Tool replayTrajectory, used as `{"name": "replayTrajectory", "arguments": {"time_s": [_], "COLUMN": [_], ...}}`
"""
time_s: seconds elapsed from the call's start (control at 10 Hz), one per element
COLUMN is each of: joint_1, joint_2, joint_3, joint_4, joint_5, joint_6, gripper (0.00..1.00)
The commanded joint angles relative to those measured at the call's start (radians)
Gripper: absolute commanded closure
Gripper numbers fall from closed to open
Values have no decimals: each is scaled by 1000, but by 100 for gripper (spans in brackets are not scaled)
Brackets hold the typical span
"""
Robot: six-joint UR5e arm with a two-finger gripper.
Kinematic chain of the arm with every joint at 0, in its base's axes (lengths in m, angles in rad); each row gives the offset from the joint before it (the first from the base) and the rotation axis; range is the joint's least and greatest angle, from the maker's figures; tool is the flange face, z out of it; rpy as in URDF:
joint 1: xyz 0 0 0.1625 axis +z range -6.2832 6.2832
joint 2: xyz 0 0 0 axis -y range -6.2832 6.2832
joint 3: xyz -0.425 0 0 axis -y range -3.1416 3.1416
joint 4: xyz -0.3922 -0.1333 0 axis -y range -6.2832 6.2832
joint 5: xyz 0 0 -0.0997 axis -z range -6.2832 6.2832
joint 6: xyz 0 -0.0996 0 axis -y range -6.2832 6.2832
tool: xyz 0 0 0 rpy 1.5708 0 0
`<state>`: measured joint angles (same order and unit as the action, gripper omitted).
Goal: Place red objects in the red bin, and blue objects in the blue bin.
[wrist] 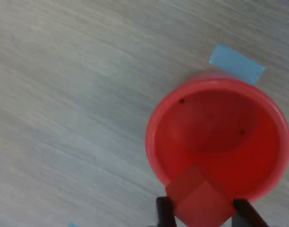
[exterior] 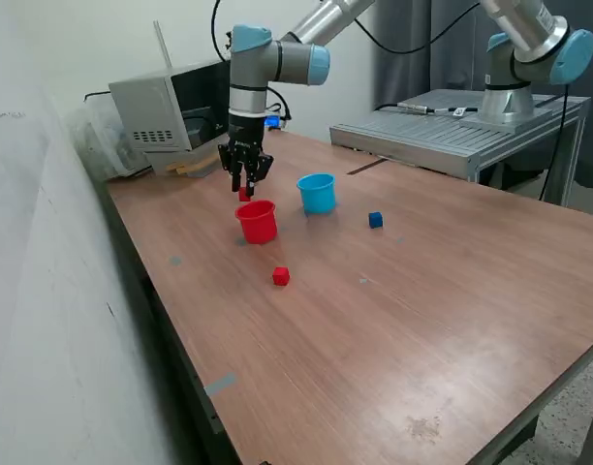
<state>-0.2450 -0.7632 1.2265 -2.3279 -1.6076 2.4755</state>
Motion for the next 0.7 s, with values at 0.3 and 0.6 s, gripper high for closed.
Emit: {"name": "replayTrajectory", "arguments": {"time_s": [0.3,0.6], "joint_1": [-19,-5], "joint_2": [15,10], "joint_3": [2,4], "joint_4": [1,5], "joint_5": [0,-15], "joint_6": [-1,-1], "gripper": [0,0]}}
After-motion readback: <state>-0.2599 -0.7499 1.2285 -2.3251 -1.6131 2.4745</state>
